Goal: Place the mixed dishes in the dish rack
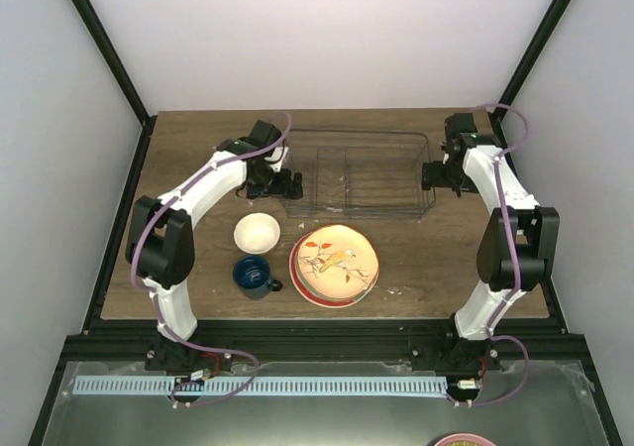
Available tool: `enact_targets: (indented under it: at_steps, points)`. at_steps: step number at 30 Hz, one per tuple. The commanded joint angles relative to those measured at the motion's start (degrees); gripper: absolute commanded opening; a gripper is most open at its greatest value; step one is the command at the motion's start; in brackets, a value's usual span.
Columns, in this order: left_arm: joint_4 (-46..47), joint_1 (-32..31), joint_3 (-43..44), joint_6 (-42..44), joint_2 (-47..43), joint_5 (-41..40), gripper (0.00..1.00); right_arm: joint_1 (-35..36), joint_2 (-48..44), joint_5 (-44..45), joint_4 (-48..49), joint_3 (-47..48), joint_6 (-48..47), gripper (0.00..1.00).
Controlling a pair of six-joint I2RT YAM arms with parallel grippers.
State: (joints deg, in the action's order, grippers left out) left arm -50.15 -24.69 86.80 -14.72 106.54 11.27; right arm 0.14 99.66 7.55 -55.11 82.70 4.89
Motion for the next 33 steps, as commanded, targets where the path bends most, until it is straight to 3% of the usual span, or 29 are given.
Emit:
enact_targets:
  at_steps: [1, 7, 16, 19, 23, 24, 33]
  points:
    - [-2.5, -0.4, 5.9, 0.5, -0.2, -1.4, 1.00, 2.0, -0.9, -0.9, -0.7, 3.8, -1.2, 1.00]
    - [-3.6, -0.3, 10.7, 0.1, -1.4, -10.7, 1.00, 4.9, -1.7, -2.1, -0.1, 6.9, -2.0, 1.00]
    - [-13.2, 3.7, 14.7, -2.5, -1.3, -21.4, 1.00, 5.5, -4.8, -17.5, 10.8, 9.7, 0.0, 1.00]
    - [-16.7, 6.3, 15.8, -3.1, -1.7, -17.9, 1.00, 6.7, -3.5, -17.4, 12.2, 11.9, -0.2, 1.00]
    - [-11.5, 11.8, 6.5, -6.3, -7.2, 2.6, 0.97, 7.9, -1.0, -15.0, 11.7, 15.3, -1.1, 1.00]
    - [-9.4, 12.5, 3.4, -7.4, -8.8, 3.7, 0.96, 8.1, -0.9, -14.7, 12.0, 15.6, -1.3, 1.00]
    - [-13.5, 12.8, -6.5, -5.5, -13.3, -4.6, 0.96, 9.3, 2.4, -15.1, 11.5, 18.1, -2.1, 1.00]
